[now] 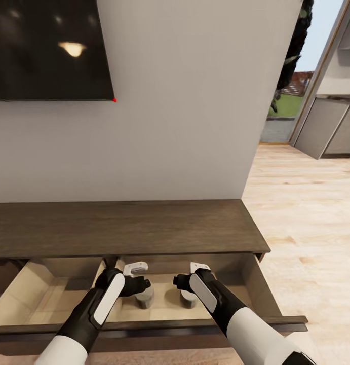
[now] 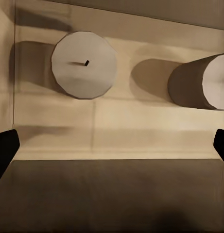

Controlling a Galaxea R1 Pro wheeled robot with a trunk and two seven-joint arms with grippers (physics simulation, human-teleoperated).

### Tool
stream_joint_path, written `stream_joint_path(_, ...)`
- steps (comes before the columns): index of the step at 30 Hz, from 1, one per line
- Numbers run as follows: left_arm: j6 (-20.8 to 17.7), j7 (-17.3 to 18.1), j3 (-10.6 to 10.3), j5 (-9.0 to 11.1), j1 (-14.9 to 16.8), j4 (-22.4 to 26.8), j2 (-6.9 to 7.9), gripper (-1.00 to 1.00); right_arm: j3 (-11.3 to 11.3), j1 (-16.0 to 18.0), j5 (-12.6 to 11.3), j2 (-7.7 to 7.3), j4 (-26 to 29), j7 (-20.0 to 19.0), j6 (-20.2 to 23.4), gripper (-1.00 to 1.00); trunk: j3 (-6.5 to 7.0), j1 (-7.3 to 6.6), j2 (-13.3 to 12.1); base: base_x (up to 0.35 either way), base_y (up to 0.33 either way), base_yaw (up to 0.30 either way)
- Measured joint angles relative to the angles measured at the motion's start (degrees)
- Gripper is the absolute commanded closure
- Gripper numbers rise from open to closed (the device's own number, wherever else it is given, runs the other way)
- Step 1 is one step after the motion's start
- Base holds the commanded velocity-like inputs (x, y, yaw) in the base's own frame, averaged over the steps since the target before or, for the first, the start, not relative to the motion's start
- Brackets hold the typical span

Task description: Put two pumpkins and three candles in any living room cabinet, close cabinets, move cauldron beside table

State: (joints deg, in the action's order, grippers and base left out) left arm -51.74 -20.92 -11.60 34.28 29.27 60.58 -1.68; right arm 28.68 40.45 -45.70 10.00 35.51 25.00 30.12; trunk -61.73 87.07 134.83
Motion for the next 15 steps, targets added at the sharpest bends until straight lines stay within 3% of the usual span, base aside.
stream_joint_path(15, -2.0, 0.0, 0.6, -0.1, 0.0, 2.4, 0.18, -1.0, 0.0, 0.0, 0.0, 0.0, 0.4, -0.1, 0.0, -1.0, 2.69, -3.29, -6.0, -0.002, 0.0, 0.0)
